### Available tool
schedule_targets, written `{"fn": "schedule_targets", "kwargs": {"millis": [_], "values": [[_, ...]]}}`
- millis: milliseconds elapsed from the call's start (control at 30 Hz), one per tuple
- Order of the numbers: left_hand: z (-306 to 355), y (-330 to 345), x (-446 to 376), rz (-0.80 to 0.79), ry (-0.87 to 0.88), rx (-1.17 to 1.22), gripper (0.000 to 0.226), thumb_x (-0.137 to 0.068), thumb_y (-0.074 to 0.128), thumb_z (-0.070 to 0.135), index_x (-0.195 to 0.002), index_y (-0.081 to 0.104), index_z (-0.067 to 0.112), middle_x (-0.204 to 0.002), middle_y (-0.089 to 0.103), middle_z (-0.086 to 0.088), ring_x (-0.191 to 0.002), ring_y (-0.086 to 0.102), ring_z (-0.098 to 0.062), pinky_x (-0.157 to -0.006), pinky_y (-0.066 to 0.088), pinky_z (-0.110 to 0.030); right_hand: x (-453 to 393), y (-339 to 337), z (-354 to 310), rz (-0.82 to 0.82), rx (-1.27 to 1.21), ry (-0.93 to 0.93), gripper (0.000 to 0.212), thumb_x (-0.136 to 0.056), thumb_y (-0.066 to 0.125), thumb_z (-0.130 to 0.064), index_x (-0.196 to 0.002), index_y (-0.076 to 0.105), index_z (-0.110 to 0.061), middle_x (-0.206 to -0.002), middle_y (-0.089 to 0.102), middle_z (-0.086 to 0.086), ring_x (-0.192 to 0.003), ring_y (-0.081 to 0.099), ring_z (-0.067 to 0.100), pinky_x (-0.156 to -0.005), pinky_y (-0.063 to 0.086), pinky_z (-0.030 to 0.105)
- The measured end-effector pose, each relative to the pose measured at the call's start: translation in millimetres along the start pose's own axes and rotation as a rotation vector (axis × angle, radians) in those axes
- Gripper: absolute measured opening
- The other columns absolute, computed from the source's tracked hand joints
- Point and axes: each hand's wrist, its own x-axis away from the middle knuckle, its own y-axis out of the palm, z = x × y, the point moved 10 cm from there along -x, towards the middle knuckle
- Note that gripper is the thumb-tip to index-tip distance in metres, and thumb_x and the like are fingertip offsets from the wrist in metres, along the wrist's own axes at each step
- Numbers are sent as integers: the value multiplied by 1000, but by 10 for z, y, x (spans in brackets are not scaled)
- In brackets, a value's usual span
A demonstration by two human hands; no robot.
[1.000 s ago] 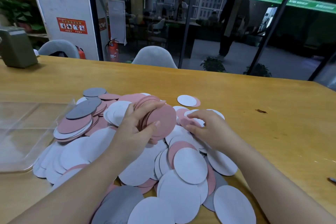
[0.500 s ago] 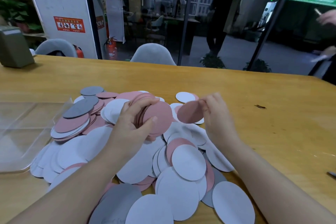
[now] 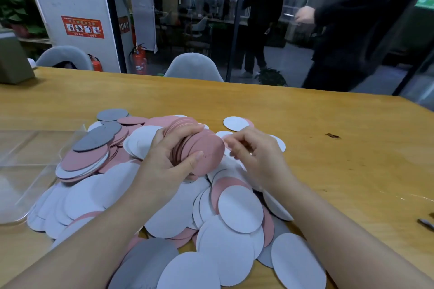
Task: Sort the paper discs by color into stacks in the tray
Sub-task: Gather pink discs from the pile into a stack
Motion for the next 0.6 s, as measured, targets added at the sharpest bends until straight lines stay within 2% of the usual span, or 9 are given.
{"fn": "schedule_targets", "kwargs": {"millis": [67,100,167,267,333,400,500,533,600], "values": [[-10,-3,-4,2,-7,8,52,-85,66,8,-96,63,59,-116,45,6,-110,54,-13,-62,58,-25,-126,-86,233,33,63,109,12,-93,56,-19,-88,65,-13,-80,60,-12,-75,55,7,-68,42,24],[-15,-3,-5,3,-9,9,52,-85,65,7,-96,63,58,-116,45,6,-110,54,-13,-61,57,-25,-186,-109,374,22,124,180,12,-93,56,-20,-96,65,-13,-89,62,-8,-78,53,6,-69,39,19],[-22,-4,-5,5,-11,12,52,-86,64,7,-96,63,58,-117,45,6,-110,54,-13,-61,58,-26,-275,-88,686,-60,266,313,25,-92,56,-26,-113,63,-13,-110,62,-3,-91,52,8,-74,37,16],[-29,-6,-8,7,-16,32,53,-86,64,6,-95,63,58,-117,46,7,-110,55,-12,-61,58,-26,-310,69,982,-255,334,454,52,-82,61,-49,-124,58,-18,-131,52,-1,-122,44,16,-96,40,31],[-33,-10,-8,8,-18,42,53,-86,65,6,-95,63,58,-116,46,7,-110,55,-14,-61,58,-26,-310,174,1040,-402,435,492,61,-76,60,-57,-125,56,-21,-140,44,3,-129,35,22,-97,38,36],[-33,-11,-9,11,-20,45,52,-86,65,7,-95,64,58,-116,46,7,-110,55,-15,-61,57,-26,-327,235,1041,-506,509,493,59,-75,59,-59,-122,57,-22,-136,45,3,-125,36,24,-91,38,35],[-31,-12,-9,14,-22,54,50,-85,65,7,-95,64,57,-116,46,6,-109,55,-13,-60,57,-25,-352,261,1060,-548,499,527,57,-74,61,-58,-117,60,-21,-130,50,2,-119,42,23,-94,42,37],[-30,-10,-8,12,-21,58,49,-85,67,8,-95,64,56,-115,46,6,-109,55,-13,-60,57,-25,-359,267,1064,-546,493,533,54,-74,61,-56,-113,62,-19,-126,52,3,-115,43,21,-91,43,35],[-23,-6,-4,4,-19,65,47,-83,70,11,-96,64,56,-115,46,7,-110,55,-13,-60,57,-25,-374,279,1046,-523,483,523,47,-75,61,-52,-101,66,-14,-112,57,4,-102,43,17,-75,43,29]]}}
